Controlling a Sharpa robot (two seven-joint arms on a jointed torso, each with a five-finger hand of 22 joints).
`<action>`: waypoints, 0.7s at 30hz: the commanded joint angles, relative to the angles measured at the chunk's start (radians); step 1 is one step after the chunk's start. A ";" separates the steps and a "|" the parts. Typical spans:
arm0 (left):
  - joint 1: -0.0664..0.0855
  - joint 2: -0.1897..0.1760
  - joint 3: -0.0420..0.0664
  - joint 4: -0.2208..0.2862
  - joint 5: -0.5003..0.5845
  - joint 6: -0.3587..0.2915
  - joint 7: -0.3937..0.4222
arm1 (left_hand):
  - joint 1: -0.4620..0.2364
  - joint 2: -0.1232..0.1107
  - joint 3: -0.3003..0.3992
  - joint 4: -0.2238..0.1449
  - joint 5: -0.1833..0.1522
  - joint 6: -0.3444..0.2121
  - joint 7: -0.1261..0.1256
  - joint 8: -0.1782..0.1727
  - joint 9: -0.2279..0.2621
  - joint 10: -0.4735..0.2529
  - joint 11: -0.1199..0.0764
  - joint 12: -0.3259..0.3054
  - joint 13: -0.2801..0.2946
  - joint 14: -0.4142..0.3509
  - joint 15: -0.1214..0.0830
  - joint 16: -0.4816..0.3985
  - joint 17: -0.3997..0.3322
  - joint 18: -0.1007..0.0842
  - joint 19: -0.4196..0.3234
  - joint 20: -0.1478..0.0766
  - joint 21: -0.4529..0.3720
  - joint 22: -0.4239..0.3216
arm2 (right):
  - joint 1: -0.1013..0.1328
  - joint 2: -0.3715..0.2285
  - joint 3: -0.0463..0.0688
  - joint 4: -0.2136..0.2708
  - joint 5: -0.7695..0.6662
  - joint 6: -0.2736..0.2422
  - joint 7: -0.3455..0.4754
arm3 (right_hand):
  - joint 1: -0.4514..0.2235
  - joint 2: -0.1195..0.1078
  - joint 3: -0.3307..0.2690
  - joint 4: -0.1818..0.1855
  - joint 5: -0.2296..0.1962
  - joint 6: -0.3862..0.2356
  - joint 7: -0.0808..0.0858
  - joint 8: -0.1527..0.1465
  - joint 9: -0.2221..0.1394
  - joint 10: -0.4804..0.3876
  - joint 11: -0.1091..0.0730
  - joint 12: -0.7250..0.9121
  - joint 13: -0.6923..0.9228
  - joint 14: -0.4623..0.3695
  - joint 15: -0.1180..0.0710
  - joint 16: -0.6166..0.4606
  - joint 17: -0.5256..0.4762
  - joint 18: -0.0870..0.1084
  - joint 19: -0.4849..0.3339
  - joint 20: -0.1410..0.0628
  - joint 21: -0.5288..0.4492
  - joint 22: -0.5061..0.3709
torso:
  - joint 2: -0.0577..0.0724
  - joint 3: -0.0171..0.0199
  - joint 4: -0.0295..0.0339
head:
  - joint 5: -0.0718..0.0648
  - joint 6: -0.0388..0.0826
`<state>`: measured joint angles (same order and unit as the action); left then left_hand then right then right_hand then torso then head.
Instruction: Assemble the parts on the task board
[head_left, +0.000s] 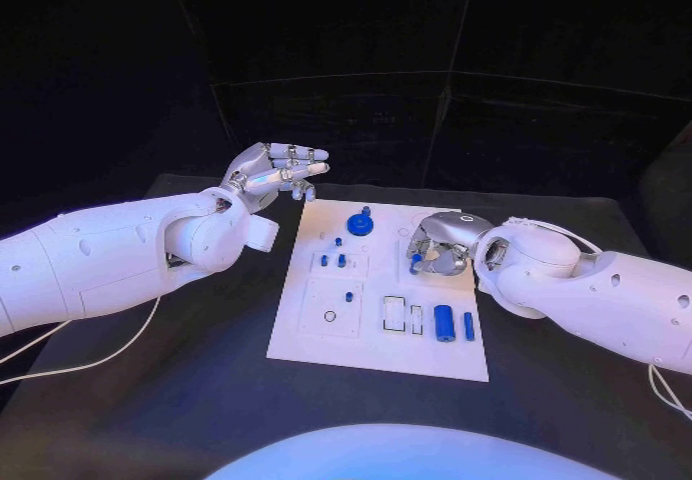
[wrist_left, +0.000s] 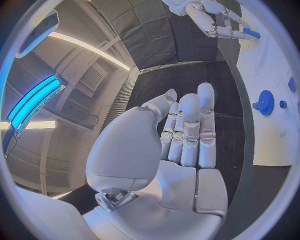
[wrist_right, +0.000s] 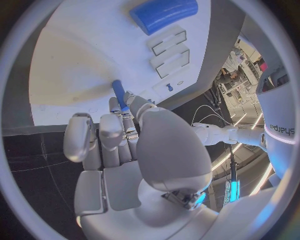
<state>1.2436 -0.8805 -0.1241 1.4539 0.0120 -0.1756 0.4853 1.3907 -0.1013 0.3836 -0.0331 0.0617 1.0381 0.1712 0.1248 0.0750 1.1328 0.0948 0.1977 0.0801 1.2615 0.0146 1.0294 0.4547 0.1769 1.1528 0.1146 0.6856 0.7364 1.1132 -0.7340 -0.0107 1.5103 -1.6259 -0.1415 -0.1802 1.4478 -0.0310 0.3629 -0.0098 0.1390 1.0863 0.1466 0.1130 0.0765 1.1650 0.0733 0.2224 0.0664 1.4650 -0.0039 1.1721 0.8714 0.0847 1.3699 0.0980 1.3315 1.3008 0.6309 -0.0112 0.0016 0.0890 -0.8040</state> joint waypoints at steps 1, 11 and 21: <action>0.001 0.000 0.001 0.001 0.003 0.009 0.004 | -0.004 0.007 -0.007 0.000 0.000 0.002 0.000 0.004 -0.001 -0.003 0.003 0.004 0.001 -0.006 -0.002 -0.004 -0.001 0.006 -0.006 -0.001 -0.004 -0.001 | 0.003 -0.011 0.002 0.017 -0.012 -0.117 -0.004 | 0.019 0.012 0.018 -0.008 -0.004 0.010 0.000 0.004 0.003 0.013 -0.001 -0.005 0.002 0.011 -0.007 0.008 0.005 -0.011 0.009 -0.001 0.011 0.007 | 0.000 0.0005 0.0007 | 0.000 -0.002; 0.001 -0.001 0.001 0.001 0.003 0.009 0.004 | -0.004 0.007 -0.007 0.000 0.000 0.002 0.000 0.004 -0.001 -0.003 0.003 0.004 0.001 -0.006 -0.002 -0.004 -0.001 0.006 -0.006 -0.001 -0.004 -0.001 | 0.004 -0.072 0.003 0.140 0.018 -0.164 -0.008 | 0.015 0.000 0.036 -0.018 -0.006 0.013 0.002 0.002 0.002 0.019 -0.001 -0.013 0.002 0.010 -0.007 0.013 0.008 -0.012 0.010 -0.001 0.016 0.012 | -0.002 -0.0003 -0.0009 | 0.003 0.002; 0.001 0.004 0.001 -0.001 0.003 0.010 0.004 | -0.004 0.007 -0.007 0.000 0.000 0.002 0.000 0.004 -0.001 -0.003 0.003 0.004 0.001 -0.006 -0.002 -0.004 -0.001 0.006 -0.006 -0.001 -0.004 -0.001 | 0.004 -0.011 0.003 0.218 0.053 -0.179 0.035 | 0.012 -0.009 0.043 -0.024 -0.006 0.013 0.003 -0.001 0.001 0.020 0.000 -0.018 0.002 0.009 -0.006 0.016 0.009 -0.013 0.010 -0.001 0.018 0.015 | 0.000 -0.0008 0.0023 | 0.011 0.001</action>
<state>1.2437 -0.8779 -0.1241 1.4527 0.0122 -0.1755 0.4846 1.3907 -0.1013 0.3836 -0.0331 0.0617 1.0381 0.1712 0.1248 0.0752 1.1328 0.0948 0.1977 0.0801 1.2615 0.0146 1.0294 0.4547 0.1768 1.1528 0.1146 0.6856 0.7365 1.1153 -0.7551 -0.0080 1.7251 -1.5942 -0.2946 -0.1747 1.4584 -0.0286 0.4013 -0.0348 0.1297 1.0929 0.1483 0.1147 0.0781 1.1723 0.0802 0.2083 0.0683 1.4649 -0.0038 1.1850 0.8804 0.0850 1.3744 0.0963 1.3429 1.3079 0.6304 -0.0114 0.0018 0.0975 -0.8009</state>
